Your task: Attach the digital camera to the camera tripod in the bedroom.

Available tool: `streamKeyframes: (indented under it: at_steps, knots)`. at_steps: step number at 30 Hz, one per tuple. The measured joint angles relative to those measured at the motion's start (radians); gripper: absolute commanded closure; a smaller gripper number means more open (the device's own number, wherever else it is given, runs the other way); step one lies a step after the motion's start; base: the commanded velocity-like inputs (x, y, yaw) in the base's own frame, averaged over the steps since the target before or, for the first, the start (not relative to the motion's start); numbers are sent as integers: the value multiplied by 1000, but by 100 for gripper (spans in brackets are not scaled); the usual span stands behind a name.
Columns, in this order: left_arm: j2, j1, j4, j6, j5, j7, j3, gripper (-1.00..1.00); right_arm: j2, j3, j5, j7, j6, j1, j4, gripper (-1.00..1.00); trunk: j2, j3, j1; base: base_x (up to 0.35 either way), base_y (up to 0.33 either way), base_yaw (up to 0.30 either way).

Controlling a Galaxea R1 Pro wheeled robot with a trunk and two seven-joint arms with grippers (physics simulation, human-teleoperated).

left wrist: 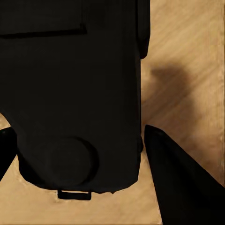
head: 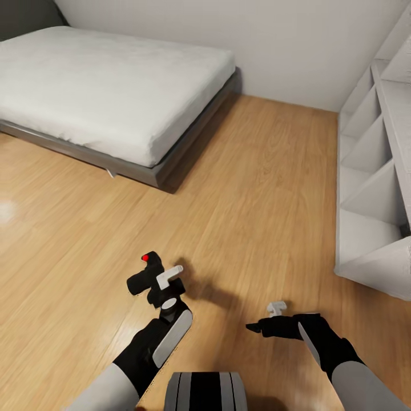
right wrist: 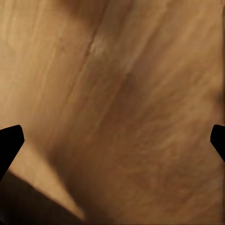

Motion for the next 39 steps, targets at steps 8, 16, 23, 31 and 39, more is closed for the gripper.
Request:
streamKeyframes:
  at_steps: [8, 16, 23, 31, 39]
  knots:
    - [173, 0, -99, 134, 170, -417, 1, 100, 0, 0, 0, 1, 0, 0, 1, -100, 2, 31, -4, 0, 0, 0]
    - [402, 0, -165, 238, 389, -971, -1, 100, 0, 0, 0, 0, 0, 0, 0, -100, 4, 62, -7, 0, 0, 0]
    - [433, 0, -169, 272, 434, -1054, -1, 100, 0, 0, 0, -2, 0, 0, -3, -100, 5, 89, -10, 0, 0, 0]
    - [439, 1, -164, 303, 468, -1069, -1, 100, -1, 0, 0, -4, 3, 0, -5, -100, 7, 120, -14, 0, 0, 0]
    - [441, 1, -161, 307, 475, -1071, -1, 100, -1, 0, 0, -4, 4, 0, -6, -100, 9, 151, -18, 0, 0, 0]
